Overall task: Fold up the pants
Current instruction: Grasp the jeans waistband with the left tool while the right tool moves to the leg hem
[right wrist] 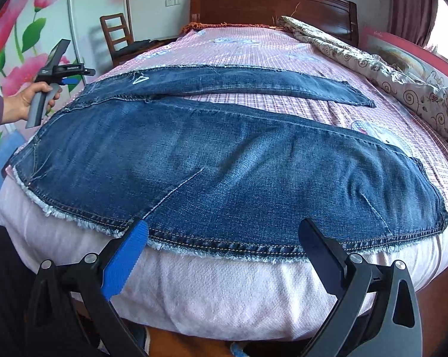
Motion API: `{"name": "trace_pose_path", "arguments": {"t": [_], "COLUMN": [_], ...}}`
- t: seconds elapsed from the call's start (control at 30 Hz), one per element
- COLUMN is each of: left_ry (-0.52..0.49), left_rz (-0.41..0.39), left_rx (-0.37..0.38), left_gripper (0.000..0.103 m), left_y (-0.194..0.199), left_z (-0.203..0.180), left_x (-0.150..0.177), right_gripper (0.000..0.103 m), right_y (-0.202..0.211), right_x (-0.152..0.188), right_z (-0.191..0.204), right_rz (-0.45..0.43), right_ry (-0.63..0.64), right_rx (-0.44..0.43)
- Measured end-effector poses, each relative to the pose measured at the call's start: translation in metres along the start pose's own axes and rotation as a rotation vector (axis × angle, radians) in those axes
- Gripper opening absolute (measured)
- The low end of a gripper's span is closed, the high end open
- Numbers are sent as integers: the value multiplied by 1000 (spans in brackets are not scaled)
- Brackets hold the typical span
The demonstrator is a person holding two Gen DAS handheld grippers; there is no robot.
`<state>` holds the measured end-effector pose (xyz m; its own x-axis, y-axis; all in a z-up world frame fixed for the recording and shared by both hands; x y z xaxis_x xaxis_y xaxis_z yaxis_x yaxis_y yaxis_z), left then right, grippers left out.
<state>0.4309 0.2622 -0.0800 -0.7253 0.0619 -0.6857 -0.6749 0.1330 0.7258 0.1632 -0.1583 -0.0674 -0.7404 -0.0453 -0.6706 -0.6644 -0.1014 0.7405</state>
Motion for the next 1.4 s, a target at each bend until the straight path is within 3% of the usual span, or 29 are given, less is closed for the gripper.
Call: {"name": "trace_pose_path", "arguments": {"t": [0.13, 0.37, 0.47, 0.6, 0.67, 0.73, 0.8, 0.97, 1.07, 1.23, 1.4], "left_ry": [35, 63, 7, -30, 6, 48, 80, 58, 86, 103, 93], "left_rz": [23, 95, 130, 164, 156, 144, 144, 138, 73, 32, 39], "left_rx": [48, 58, 93, 73, 57, 22, 55, 27, -9, -50, -73], "left_gripper": [101, 101, 99, 98, 83, 53, 40, 24, 19, 20, 23], "left_y": [-18, -41, -46, -53, -50, -45, -40, -37, -30, -29, -33], "left_z": [9, 17, 4, -1, 4, 14, 17, 10, 8, 9, 9], "left_x": [1, 6, 8, 10, 10, 9, 10, 9, 12, 18, 20], "right_gripper": [100, 100, 100, 100, 100, 100, 100, 100, 100, 100, 100], "right_y": [-10, -18, -20, -20, -18, -17, -18, -17, -13, 7, -2], "right_x": [4, 9, 11, 11, 11, 11, 11, 10, 5, -41, -139], "right_z": [3, 4, 2, 2, 3, 2, 1, 0, -9, -52, -151], "right_rz": [32, 61, 69, 66, 65, 65, 68, 65, 57, -2, -45], "right_ry": [-21, -15, -27, -25, -24, -26, -29, -35, -71, -131, -301], "right_rx": [-11, -13, -13, -13, -15, -19, -17, -20, -25, -32, -70]}}
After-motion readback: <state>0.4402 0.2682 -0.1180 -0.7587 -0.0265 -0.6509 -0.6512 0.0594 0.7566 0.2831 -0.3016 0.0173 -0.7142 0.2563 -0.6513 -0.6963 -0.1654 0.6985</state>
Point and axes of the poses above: each gripper's, at about its wrist camera, not at the fingertips, and y roughly against the way its jaws point, z to its left, x to its underside, the point moved 9 cm from there along -y, roughly the way its jaws point, and after that the axes turned 6 degrees about -y, right-handed, at the moved point
